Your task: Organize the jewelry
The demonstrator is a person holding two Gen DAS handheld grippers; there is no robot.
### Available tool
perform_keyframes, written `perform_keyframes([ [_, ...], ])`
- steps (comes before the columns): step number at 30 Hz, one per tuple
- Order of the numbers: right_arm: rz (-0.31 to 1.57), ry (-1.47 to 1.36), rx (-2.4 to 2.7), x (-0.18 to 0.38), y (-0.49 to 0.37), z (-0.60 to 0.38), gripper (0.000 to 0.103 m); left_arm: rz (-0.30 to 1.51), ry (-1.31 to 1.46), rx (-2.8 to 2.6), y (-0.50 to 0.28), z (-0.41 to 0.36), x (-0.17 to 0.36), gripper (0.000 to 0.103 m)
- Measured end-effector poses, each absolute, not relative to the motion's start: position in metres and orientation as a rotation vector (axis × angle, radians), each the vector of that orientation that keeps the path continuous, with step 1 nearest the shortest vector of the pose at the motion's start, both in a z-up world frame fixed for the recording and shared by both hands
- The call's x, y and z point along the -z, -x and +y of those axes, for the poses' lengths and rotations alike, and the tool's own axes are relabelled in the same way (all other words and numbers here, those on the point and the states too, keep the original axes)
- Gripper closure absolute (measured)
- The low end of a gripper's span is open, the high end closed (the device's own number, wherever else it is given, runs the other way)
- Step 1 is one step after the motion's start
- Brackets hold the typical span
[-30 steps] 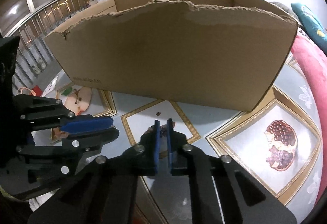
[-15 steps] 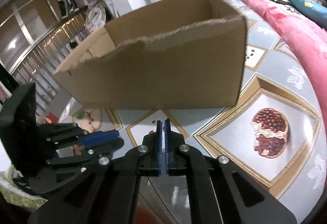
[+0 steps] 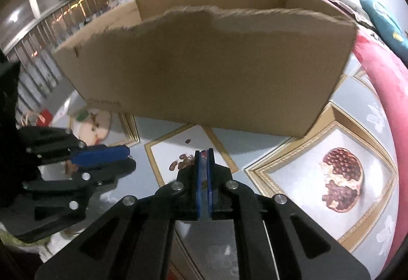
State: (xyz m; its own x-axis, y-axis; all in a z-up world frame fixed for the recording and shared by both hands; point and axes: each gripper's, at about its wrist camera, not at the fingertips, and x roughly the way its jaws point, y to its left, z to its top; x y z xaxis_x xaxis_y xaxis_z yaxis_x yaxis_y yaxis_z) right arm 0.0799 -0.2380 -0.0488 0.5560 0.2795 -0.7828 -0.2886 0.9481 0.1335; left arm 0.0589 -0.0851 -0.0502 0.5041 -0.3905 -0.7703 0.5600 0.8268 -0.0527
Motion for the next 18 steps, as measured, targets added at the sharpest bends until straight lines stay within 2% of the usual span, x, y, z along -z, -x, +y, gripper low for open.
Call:
perform_keyframes([
  [2,0.923,0.020,-0.343,0.049,-0.077,-0.234,0.088,0.869,-0.219,0.579,-0.059,-0.085,0.050,0.092],
  [5,0.926,0.015,-0.360,0.049,-0.072,-0.232,0.086,0.868,-0.218,0.578,-0.060,-0.084,0.049,0.092],
  [18,0.937,0.044,-0.395,0.047,-0.077,-0.223,0.085,0.869,-0.218,0.576,-0.061,-0.085,0.050,0.092],
])
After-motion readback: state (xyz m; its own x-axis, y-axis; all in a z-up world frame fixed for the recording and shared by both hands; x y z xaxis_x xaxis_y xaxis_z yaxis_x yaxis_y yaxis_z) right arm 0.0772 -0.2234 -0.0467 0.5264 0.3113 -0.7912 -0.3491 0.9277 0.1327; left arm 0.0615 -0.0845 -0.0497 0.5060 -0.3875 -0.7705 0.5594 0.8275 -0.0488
